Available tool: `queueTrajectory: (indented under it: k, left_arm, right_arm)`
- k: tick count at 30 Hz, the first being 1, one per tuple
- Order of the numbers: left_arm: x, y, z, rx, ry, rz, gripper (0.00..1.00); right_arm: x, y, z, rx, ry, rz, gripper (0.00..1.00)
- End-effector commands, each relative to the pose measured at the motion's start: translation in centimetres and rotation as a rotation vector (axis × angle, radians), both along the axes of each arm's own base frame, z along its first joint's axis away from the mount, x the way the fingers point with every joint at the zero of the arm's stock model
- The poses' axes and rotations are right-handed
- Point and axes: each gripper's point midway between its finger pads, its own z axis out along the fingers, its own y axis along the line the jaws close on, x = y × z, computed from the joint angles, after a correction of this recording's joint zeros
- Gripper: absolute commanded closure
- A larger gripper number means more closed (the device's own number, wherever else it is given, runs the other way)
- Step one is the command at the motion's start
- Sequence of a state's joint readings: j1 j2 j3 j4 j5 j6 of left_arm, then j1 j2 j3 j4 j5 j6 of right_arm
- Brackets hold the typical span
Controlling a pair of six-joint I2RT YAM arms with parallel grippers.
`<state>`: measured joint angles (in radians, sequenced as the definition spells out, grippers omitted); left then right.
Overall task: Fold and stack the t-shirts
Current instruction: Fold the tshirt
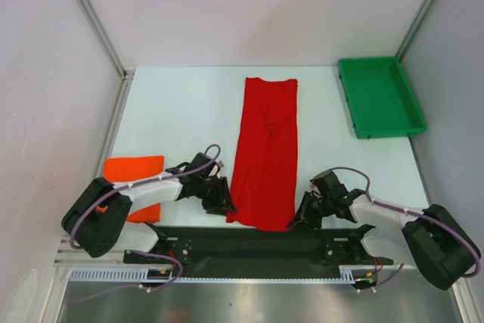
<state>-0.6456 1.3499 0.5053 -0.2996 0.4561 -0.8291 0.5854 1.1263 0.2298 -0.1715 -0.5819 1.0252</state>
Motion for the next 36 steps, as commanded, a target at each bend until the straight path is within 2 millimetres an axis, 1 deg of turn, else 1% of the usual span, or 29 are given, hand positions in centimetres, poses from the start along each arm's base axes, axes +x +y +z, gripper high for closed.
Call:
queueTrajectory:
  k: [1,3,4,6,7,8,9,10,11,13,16,19,22,23,24,26,27,28,29,30,31,33,36]
  left_arm:
    - [-0.7,1.5,-1.2,0.070,-0.008,-0.012,0.54]
    - [-0.7,1.3,-0.7,0.049,-0.025,-0.020,0.50]
    - [-0.8,1.2,-0.5,0.038,-0.028,-0.023,0.47]
    - [-0.7,1.0,0.3,0.009,-0.050,-0.023,0.44]
    - [-1.1,1.1,0.3,0.002,-0.043,-0.029,0.43]
    - [-1.2,0.9,0.5,-0.016,-0.044,-0.032,0.41]
    - [-1.4,0.9,0.6,-0.022,-0.040,-0.039,0.41]
    - [-1.9,1.0,0.4,-0.028,-0.021,-0.045,0.42]
    - [-2.0,1.0,0.3,-0.031,-0.018,-0.047,0.42]
    - [-2.5,1.2,-0.3,-0.024,0.000,-0.050,0.42]
    - [-2.4,1.1,-0.5,-0.029,0.000,-0.046,0.42]
    - [-2.0,0.4,-0.4,-0.038,-0.001,-0.055,0.42]
    - [-1.7,-0.2,-0.7,-0.028,0.010,-0.071,0.44]
    - [-1.9,-0.4,-0.8,-0.024,0.013,-0.083,0.44]
    - [-2.2,-0.5,-1.3,-0.010,0.038,-0.086,0.45]
    - [-2.7,-0.8,-1.7,0.003,0.061,-0.100,0.48]
    - [-3.2,-0.8,-2.3,0.016,0.087,-0.107,0.49]
    - [-3.5,-0.8,-2.5,0.018,0.100,-0.112,0.55]
    - [-3.7,-1.0,-2.7,0.015,0.105,-0.123,0.58]
    - [-4.0,-1.1,-3.0,0.018,0.119,-0.124,0.73]
    - [-4.4,-1.1,-3.0,0.012,0.130,-0.128,0.83]
    - [-4.6,-1.4,-2.9,-0.004,0.131,-0.123,0.99]
    - [-4.9,-1.4,-2.3,-0.019,0.110,-0.117,1.00]
  right_arm:
    - [1.4,-0.7,0.5,-0.071,-0.073,-0.013,1.00]
    - [1.2,-1.1,0.8,-0.086,-0.072,-0.011,1.00]
    - [0.7,-1.7,0.8,-0.112,-0.062,0.003,1.00]
    - [0.8,-2.4,1.2,-0.117,-0.075,-0.012,1.00]
    - [0.1,-3.0,1.0,-0.134,-0.056,-0.002,1.00]
    - [0.1,-3.2,1.2,-0.125,-0.071,-0.005,1.00]
    - [-0.3,-3.8,1.1,-0.136,-0.046,-0.016,1.00]
    - [-0.4,-4.0,1.1,-0.136,-0.051,-0.009,1.00]
    - [-0.6,-4.2,1.0,-0.138,-0.046,-0.010,1.00]
    - [-0.8,-4.3,1.2,-0.126,-0.047,-0.012,1.00]
    - [-1.0,-4.5,1.2,-0.127,-0.042,-0.013,1.00]
    - [-1.0,-4.6,1.4,-0.126,-0.048,-0.016,1.00]
    - [-0.8,-4.6,1.6,-0.117,-0.048,-0.027,1.00]
    - [-0.8,-4.5,1.6,-0.116,-0.050,-0.024,1.00]
    - [-0.8,-4.5,1.6,-0.115,-0.051,-0.025,1.00]
    - [-0.7,-4.6,1.7,-0.115,-0.058,-0.028,1.00]
    - [-0.7,-4.6,1.7,-0.113,-0.058,-0.029,1.00]
    - [-0.7,-4.5,1.8,-0.111,-0.059,-0.034,1.00]
    - [-0.7,-4.5,1.8,-0.108,-0.062,-0.038,1.00]
    - [-0.8,-4.6,1.8,-0.106,-0.060,-0.039,1.00]
    - [-0.8,-4.6,1.9,-0.105,-0.058,-0.042,1.00]
    - [-1.0,-4.6,2.1,-0.102,-0.062,-0.042,1.00]
    - [-1.0,-4.7,2.7,-0.097,-0.077,-0.044,1.00]
